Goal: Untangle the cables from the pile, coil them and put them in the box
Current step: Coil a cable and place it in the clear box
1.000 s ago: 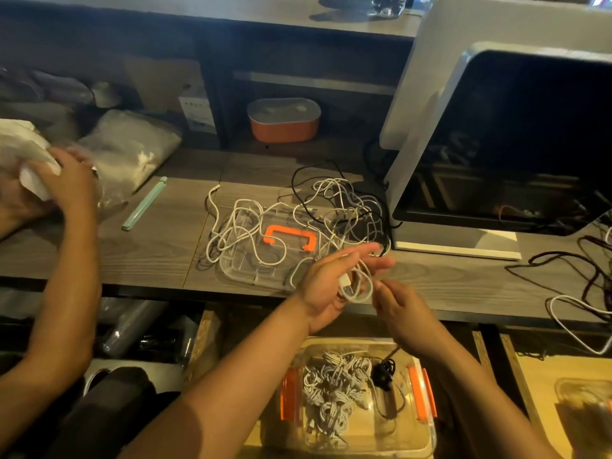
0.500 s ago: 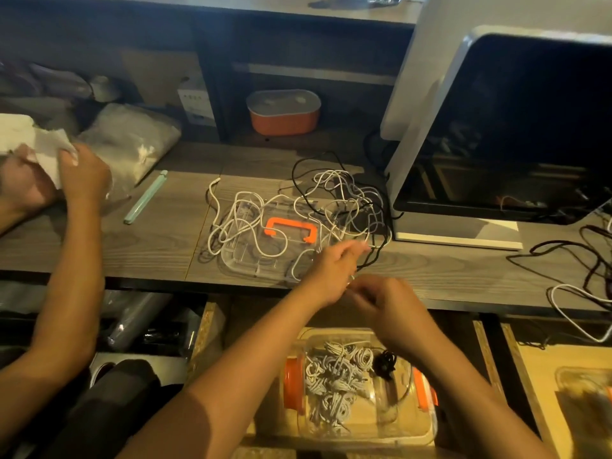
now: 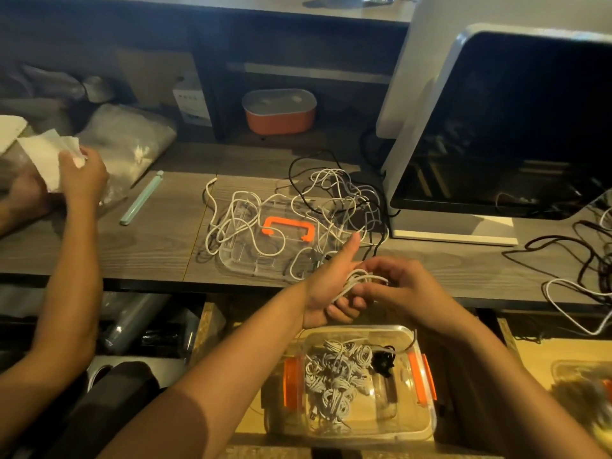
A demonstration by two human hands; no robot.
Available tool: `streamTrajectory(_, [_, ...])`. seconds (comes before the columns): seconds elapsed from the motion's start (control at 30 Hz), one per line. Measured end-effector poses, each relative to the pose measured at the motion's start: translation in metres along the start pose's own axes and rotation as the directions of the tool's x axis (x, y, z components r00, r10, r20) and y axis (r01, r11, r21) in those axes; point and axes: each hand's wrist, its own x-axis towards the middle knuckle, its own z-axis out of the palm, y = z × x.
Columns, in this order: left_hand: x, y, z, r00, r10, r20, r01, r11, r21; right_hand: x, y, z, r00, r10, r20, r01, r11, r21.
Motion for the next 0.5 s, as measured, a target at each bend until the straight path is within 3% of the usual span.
streamTrajectory(0.2, [0.0,-0.005,-0.004,0.991,-0.137,0.007,0.133,0.971,0.197,-0.004,0.015,0.009,0.994,0.045,0.097,-0.032,0.991,-0.133])
streamTrajectory(0.3, [0.001,-0.004,-0.009,0.999,-0.03,-0.017,0.031,0.994,0.107,-0.003,0.023,0.016,0.999,-0.008,-0.04,-0.003,0.964,-0.265])
streamTrajectory(0.37, [0.003,-0.007,-0.008,0.992,0.076,-0.102,-0.07,0.996,0.064,0.0,0.026,0.018,0.986,-0.015,-0.164,-0.026,0.968,-0.248])
streamTrajectory(0.5, [0.007,-0.02,-0.005,0.924,0.249,-0.289,-0.202,0.962,0.182,0.002,0.032,0.018,0.971,-0.025,-0.238,-0.053,0.947,-0.316])
